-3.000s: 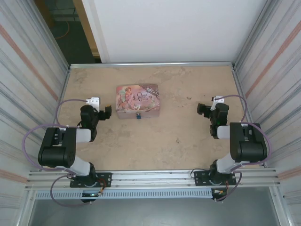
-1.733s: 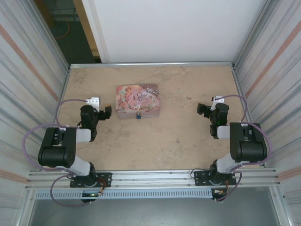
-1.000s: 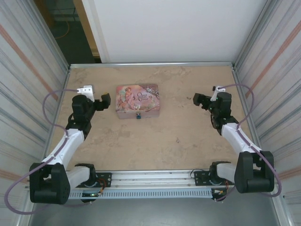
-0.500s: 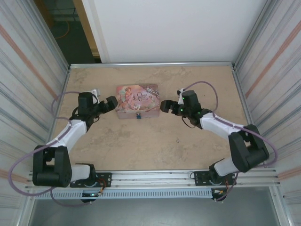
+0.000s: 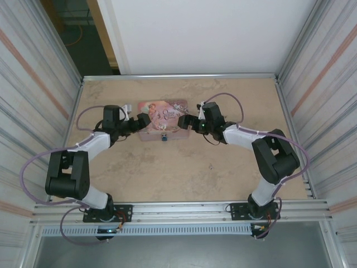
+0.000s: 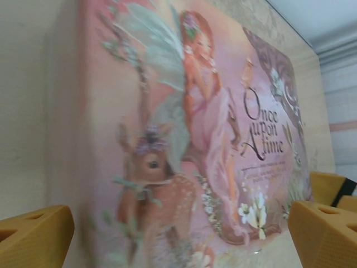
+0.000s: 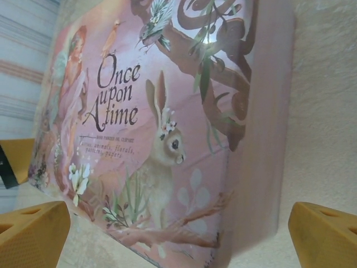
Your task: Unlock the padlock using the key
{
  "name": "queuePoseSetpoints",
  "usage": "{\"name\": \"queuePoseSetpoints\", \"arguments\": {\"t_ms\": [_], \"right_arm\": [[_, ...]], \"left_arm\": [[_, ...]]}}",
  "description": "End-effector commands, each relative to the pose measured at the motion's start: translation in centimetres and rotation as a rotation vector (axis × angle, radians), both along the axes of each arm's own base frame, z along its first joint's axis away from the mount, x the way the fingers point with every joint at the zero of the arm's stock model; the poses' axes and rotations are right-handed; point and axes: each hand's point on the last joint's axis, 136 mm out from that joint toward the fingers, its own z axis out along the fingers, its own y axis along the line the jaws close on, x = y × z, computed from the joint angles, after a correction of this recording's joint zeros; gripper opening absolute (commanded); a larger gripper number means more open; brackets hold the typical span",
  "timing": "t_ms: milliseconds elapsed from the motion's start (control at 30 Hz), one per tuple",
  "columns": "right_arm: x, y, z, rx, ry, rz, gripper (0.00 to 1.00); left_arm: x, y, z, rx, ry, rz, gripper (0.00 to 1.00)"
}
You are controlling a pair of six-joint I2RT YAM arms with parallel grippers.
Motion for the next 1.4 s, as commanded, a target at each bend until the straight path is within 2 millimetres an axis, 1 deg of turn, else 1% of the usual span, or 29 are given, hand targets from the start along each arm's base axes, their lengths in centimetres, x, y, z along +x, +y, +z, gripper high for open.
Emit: {"name": "queuePoseSetpoints", "arguments": {"t_ms": [0, 100, 200, 333, 433, 533, 667, 733, 867, 1000, 1133, 1233, 1300, 1367], "right_arm": [[0.3, 1.5, 1.0, 0.054, 0.006, 0.043, 0.99], [0.8, 1.6, 1.2, 0.064, 0.007, 0.046, 1.00], [1.5, 1.6, 1.5, 0.077, 0.004, 0.050, 1.00], [2.6, 1.8, 1.6, 0.085, 0.003, 0.058, 1.00], [3.8, 1.5, 1.7, 0.076, -0.004, 0.048, 1.00], [4.9, 1.0, 1.5, 0.065, -0.007, 0.026, 1.00], [5.7, 0.4, 0.9, 0.038, 0.003, 0.006, 1.00], [6.0, -0.4, 0.8, 0.014, -0.002, -0.020, 1.00], [6.2, -2.7, 1.6, -0.036, -0.028, -0.068, 0.99], [5.6, -5.1, 2.4, -0.117, -0.047, -0.101, 0.99], [4.0, -6.8, 3.0, -0.157, -0.051, -0.115, 0.99], [2.1, -7.6, 3.2, -0.177, -0.037, -0.101, 1.00], [0.3, -8.1, 3.2, -0.188, -0.015, -0.080, 0.96], [-1.6, -8.6, 3.1, -0.203, 0.020, -0.057, 0.95]], "left_arm": [[-0.1, -2.2, 1.1, -0.017, -0.015, -0.076, 0.99], [-0.5, -3.3, 0.9, 0.000, -0.003, -0.116, 0.99], [-0.6, -4.2, 1.2, 0.001, -0.007, -0.144, 0.99], [-0.6, -5.1, 1.3, -0.007, -0.001, -0.159, 0.99], [-0.4, -5.6, 1.4, -0.013, -0.001, -0.169, 0.99], [-0.1, -5.6, 1.3, -0.007, 0.002, -0.169, 0.99], [0.1, -5.3, 1.3, 0.013, 0.006, -0.159, 0.99], [0.2, -5.0, 1.5, 0.021, -0.001, -0.149, 0.99], [0.2, -4.1, 2.3, 0.043, -0.020, -0.122, 0.99], [-0.1, -2.8, 3.3, 0.063, -0.042, -0.090, 0.99], [-0.7, -1.5, 4.3, 0.081, -0.070, -0.058, 0.99], [-1.5, -0.8, 5.2, 0.105, -0.094, -0.044, 0.99], [-2.3, -0.4, 5.5, 0.116, -0.105, -0.037, 0.99], [-3.3, 0.0, 5.9, 0.121, -0.126, -0.024, 0.99]]}}
